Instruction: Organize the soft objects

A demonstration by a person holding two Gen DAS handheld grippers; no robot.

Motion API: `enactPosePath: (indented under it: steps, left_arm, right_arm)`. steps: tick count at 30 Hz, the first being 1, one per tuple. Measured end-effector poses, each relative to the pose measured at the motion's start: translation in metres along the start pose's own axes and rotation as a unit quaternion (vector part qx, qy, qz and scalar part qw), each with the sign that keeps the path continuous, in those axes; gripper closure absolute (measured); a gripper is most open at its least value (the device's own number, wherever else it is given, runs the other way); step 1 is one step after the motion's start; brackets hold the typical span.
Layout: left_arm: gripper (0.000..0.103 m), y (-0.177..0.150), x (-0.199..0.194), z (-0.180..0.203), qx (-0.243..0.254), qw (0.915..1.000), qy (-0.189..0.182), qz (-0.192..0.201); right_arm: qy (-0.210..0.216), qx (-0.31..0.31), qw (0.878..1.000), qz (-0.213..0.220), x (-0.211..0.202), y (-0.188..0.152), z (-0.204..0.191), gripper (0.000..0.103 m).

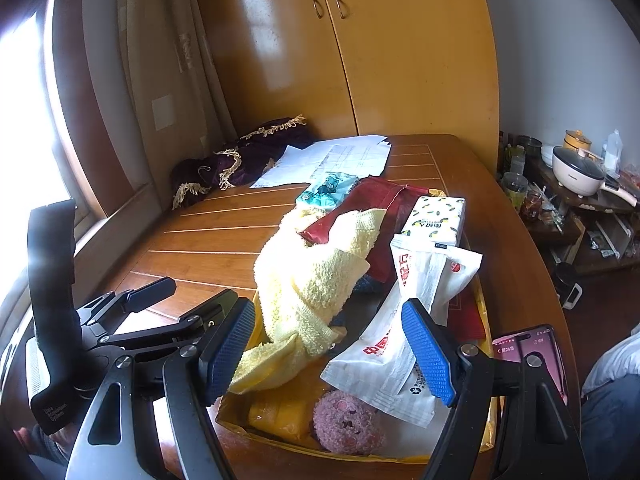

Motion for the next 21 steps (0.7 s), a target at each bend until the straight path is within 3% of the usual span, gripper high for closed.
enactPosePath:
  steps: [21]
  left_arm:
    - [0.020, -0.0010, 0.0014, 0.0003, -0.003, 1.0000, 0.000, -0.003]
  right_arm:
    - [-0.002, 0.003, 1.000, -0.004, 0.0027, 0.0000, 0.0008, 0.025]
Point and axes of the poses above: each gripper's, at about its wrist camera, not at the fingertips, and x roughly the way its jaws point, z to its right, y to its top, the point moved 5 cm from there along x, roughly the way its jaws point, and after that the axes turned 15 degrees about -y, right-handed, at the moved point
